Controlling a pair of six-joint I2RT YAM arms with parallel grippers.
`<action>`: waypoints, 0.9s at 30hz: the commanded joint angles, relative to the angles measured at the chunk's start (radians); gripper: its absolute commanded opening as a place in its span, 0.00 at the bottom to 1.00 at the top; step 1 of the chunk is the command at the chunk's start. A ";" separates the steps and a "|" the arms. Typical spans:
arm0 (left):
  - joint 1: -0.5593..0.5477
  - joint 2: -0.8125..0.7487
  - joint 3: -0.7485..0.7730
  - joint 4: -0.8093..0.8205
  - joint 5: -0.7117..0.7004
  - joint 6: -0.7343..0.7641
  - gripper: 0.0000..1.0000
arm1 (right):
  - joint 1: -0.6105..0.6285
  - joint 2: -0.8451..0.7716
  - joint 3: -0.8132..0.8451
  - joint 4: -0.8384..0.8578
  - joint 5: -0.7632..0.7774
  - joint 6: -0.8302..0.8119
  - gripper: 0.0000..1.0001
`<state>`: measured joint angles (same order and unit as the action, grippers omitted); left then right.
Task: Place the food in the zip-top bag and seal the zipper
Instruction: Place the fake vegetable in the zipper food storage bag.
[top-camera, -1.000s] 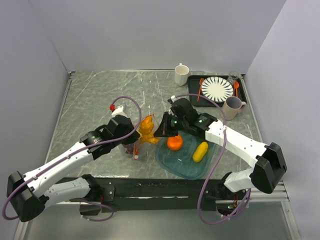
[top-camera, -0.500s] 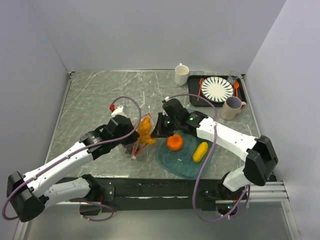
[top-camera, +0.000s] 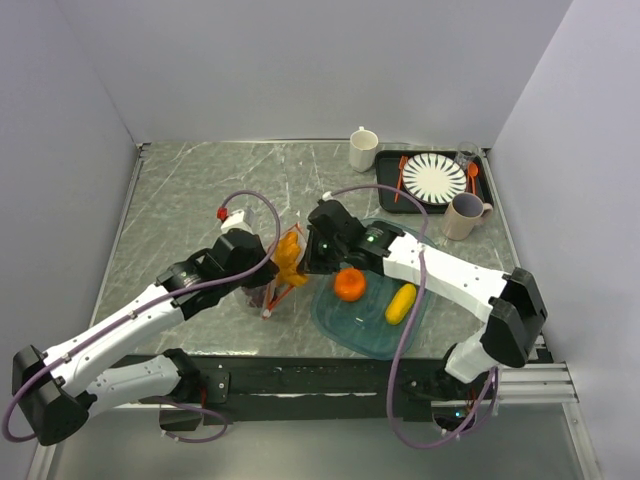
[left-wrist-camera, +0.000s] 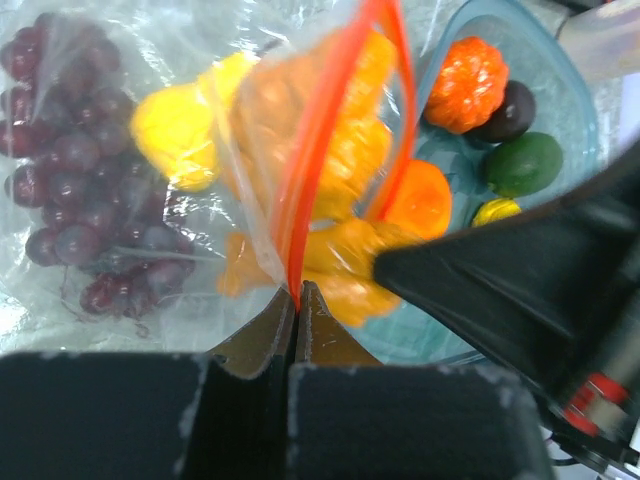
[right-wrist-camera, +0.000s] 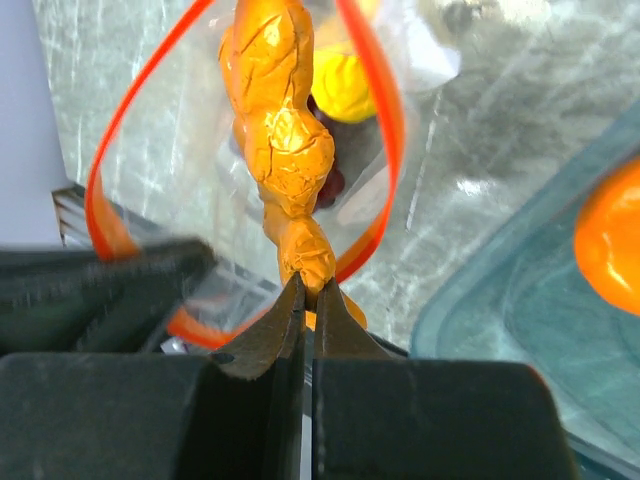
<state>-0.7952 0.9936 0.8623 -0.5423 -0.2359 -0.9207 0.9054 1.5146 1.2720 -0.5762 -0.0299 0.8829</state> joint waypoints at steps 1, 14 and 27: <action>0.002 -0.052 0.029 0.041 0.018 0.010 0.01 | 0.016 0.108 0.163 -0.042 0.057 -0.010 0.00; 0.002 -0.062 0.038 -0.019 -0.055 -0.010 0.01 | 0.064 0.256 0.340 -0.266 0.214 -0.114 0.03; 0.002 -0.128 0.054 -0.107 -0.170 -0.043 0.01 | 0.069 0.092 0.232 -0.129 0.028 -0.200 0.55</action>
<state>-0.7933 0.9092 0.8780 -0.6266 -0.3389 -0.9413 0.9691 1.7199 1.5272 -0.7368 -0.0078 0.7113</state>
